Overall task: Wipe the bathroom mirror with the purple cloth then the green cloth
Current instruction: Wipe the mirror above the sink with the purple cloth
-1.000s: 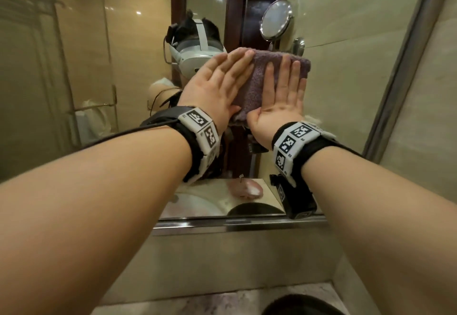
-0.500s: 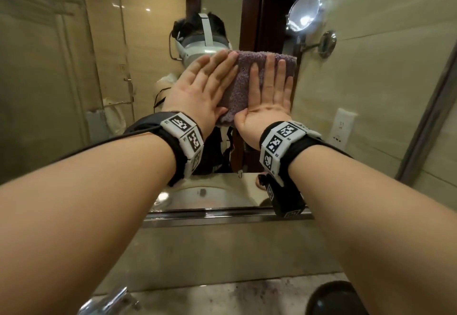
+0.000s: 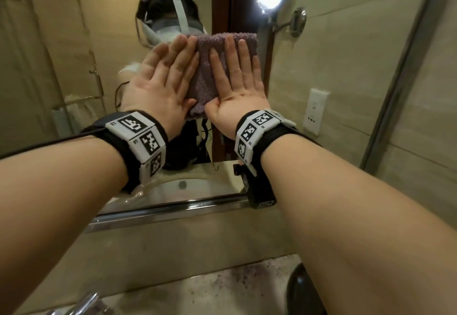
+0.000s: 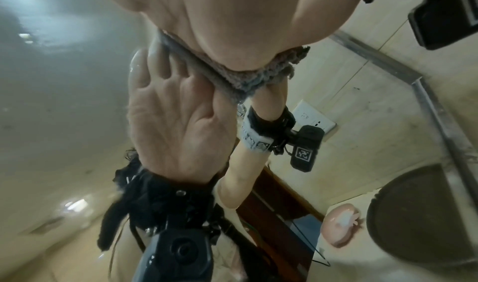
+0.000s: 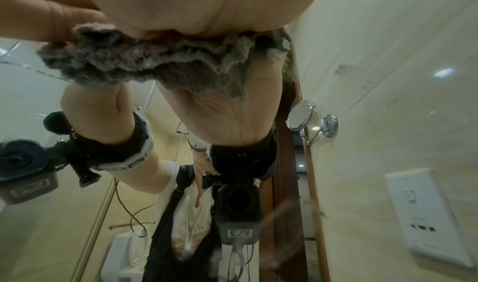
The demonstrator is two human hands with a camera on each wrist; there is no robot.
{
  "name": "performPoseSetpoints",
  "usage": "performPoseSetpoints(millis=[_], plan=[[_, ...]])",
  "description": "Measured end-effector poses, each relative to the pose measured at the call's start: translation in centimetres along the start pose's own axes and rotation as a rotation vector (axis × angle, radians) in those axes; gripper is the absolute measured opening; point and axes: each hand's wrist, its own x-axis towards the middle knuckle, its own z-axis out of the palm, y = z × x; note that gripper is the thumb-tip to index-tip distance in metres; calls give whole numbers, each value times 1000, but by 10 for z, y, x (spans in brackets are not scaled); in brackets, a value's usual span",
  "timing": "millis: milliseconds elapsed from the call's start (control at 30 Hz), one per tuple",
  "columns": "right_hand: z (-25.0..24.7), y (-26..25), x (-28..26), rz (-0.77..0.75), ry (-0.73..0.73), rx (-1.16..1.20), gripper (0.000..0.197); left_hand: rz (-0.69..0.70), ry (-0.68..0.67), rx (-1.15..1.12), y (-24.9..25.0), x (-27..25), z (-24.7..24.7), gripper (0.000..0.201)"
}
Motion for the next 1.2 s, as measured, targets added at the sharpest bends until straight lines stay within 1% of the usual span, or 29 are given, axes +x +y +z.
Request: performPoseSetpoints(millis=[133, 233, 333, 433, 500, 600, 700, 800, 933, 1033, 1200], plan=[[8, 20, -8, 15, 41, 34, 81, 28, 13, -59, 19, 8, -3, 65], [16, 40, -19, 70, 31, 45, 83, 65, 46, -72, 40, 18, -8, 67], [21, 68, -34, 138, -16, 43, 82, 106, 76, -103, 70, 28, -16, 68], [23, 103, -51, 176, -79, 24, 81, 169, 135, -154, 104, 42, -24, 69], [25, 126, -59, 190, -94, 16, 82, 203, 171, -184, 124, 51, -32, 70], [27, 155, -66, 175, -83, 3, 80, 174, 144, -198, 152, 60, -41, 69], [26, 181, -73, 177, -80, -4, 80, 185, 160, -208, 172, 69, -55, 69], [24, 211, -82, 233, -105, -11, 85, 211, 162, -187, 199, 84, -75, 70], [18, 247, -90, 321, -190, -30, 86, 236, 145, -161, 237, 103, -101, 70], [16, 259, -92, 333, -202, -13, 87, 228, 163, -155, 248, 109, -108, 70], [18, 266, -94, 337, -165, 27, 88, 234, 166, -112, 253, 112, -113, 71]])
